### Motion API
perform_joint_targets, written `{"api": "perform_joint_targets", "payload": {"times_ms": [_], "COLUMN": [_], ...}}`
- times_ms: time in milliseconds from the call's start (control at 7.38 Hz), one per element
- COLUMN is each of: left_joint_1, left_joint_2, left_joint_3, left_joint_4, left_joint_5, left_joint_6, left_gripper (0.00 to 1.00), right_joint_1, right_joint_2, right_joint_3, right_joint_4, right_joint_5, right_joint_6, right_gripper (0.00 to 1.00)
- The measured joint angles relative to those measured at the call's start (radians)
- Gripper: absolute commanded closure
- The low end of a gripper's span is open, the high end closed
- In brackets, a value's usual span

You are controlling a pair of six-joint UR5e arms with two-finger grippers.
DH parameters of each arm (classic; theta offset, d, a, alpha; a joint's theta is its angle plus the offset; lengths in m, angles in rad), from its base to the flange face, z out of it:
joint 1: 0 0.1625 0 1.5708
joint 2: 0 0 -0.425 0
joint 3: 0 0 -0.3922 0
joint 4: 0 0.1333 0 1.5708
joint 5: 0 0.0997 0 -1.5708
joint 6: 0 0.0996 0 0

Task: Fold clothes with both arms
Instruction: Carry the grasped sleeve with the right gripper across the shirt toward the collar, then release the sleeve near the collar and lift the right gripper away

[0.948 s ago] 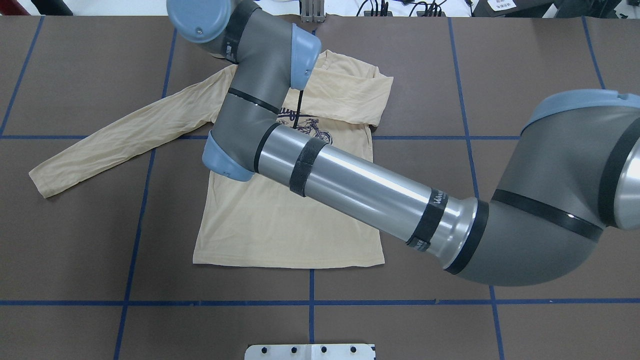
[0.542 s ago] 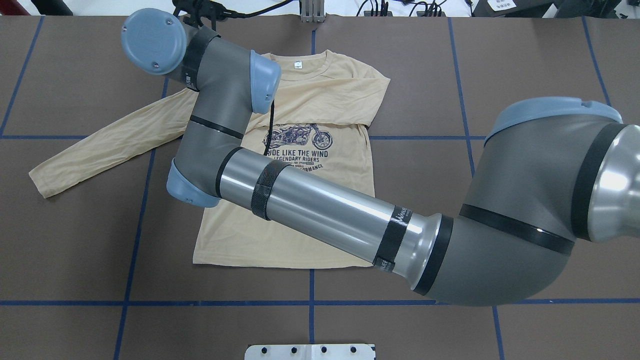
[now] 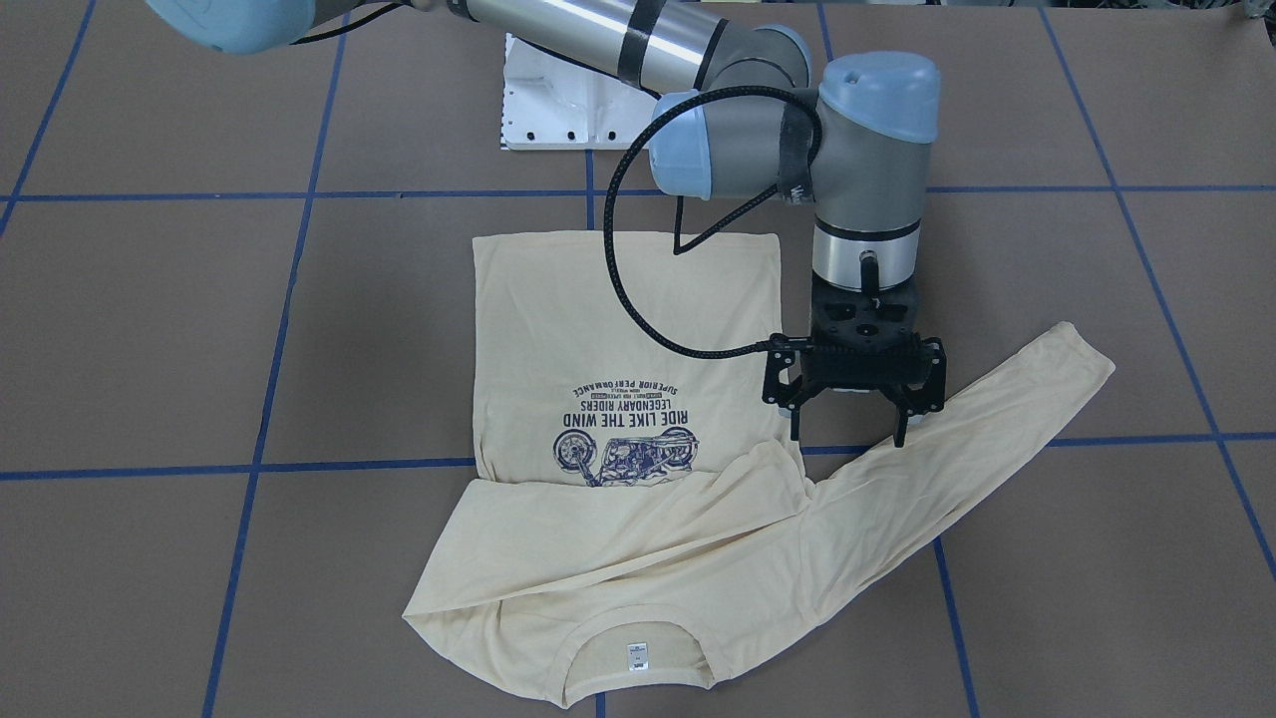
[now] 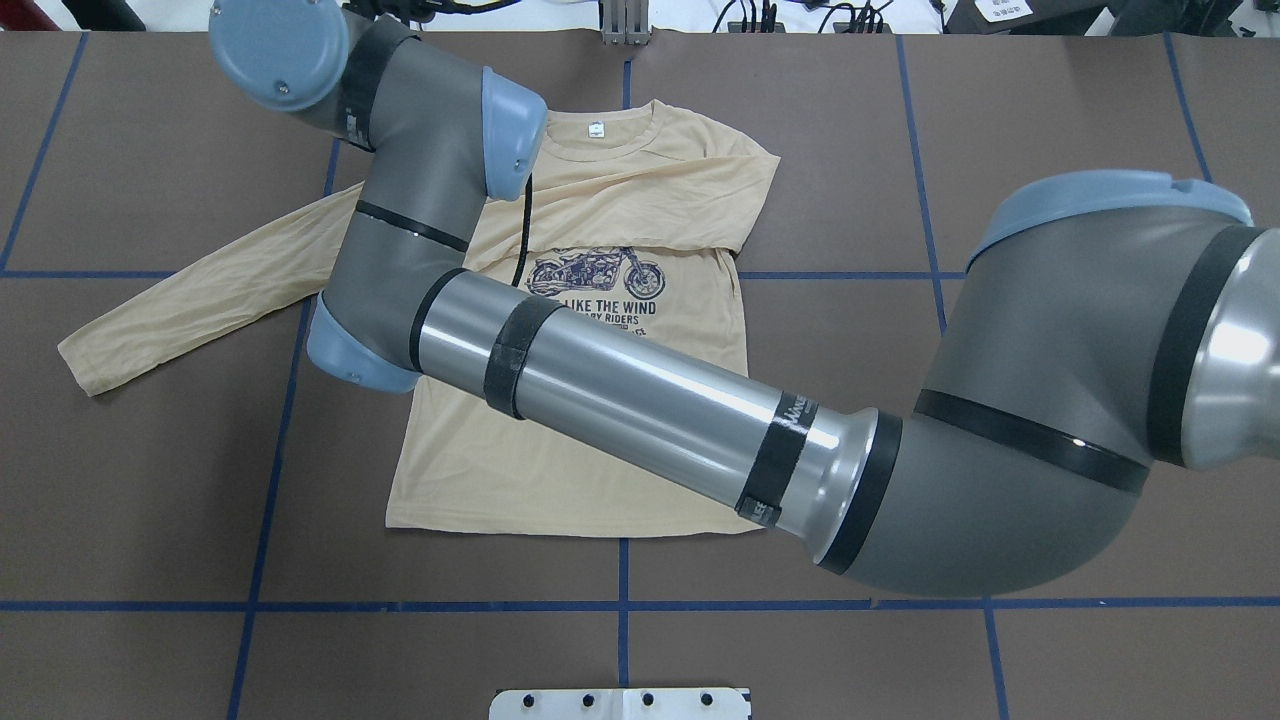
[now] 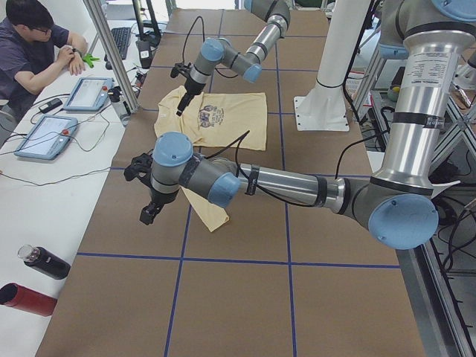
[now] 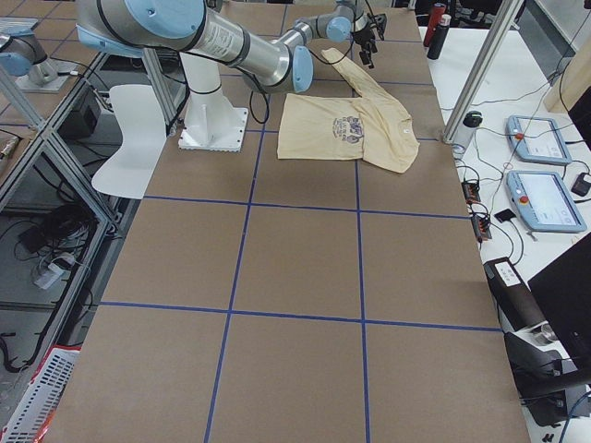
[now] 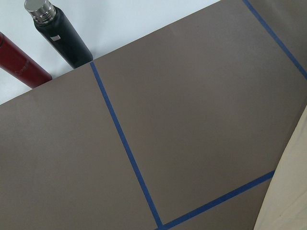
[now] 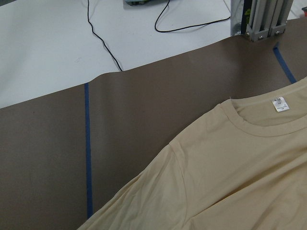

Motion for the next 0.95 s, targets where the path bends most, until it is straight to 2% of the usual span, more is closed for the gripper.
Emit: {"api": "perform_joint_targets", "payload": {"times_ms": [135,271,542,677,948], "left_joint_1": [0.014,0.036,0.084,0.120,0.219], "left_joint_2": [0.000,0.002,0.023,0.055,0.157], "left_joint_3": [0.002,0.005,0.007,0.006,0.006], "left_joint_4": [-0.001,-0.004,-0.034,-0.111,-0.348], "left_joint_5": [0.001,0.002,0.008,0.013,0.059], "left_joint_6": [0.000,0.001,-0.035,-0.122,-0.356], "left_gripper": [0.00,0.00,0.00,0.00,0.00], "right_joint_1": [0.030,0.058,0.130,0.171,0.256], "right_joint_2": [-0.018,-0.073,-0.262,-0.381,-0.646], "right_joint_3": [0.038,0.138,0.409,0.547,0.830], "right_joint_4": [-0.062,-0.161,-0.316,-0.357,-0.405], "right_joint_5": [0.077,0.135,0.279,0.345,0.435], "right_joint_6": [-0.038,-0.091,-0.204,-0.264,-0.419], "right_gripper": [0.01,0.01,0.01,0.01,0.01]}}
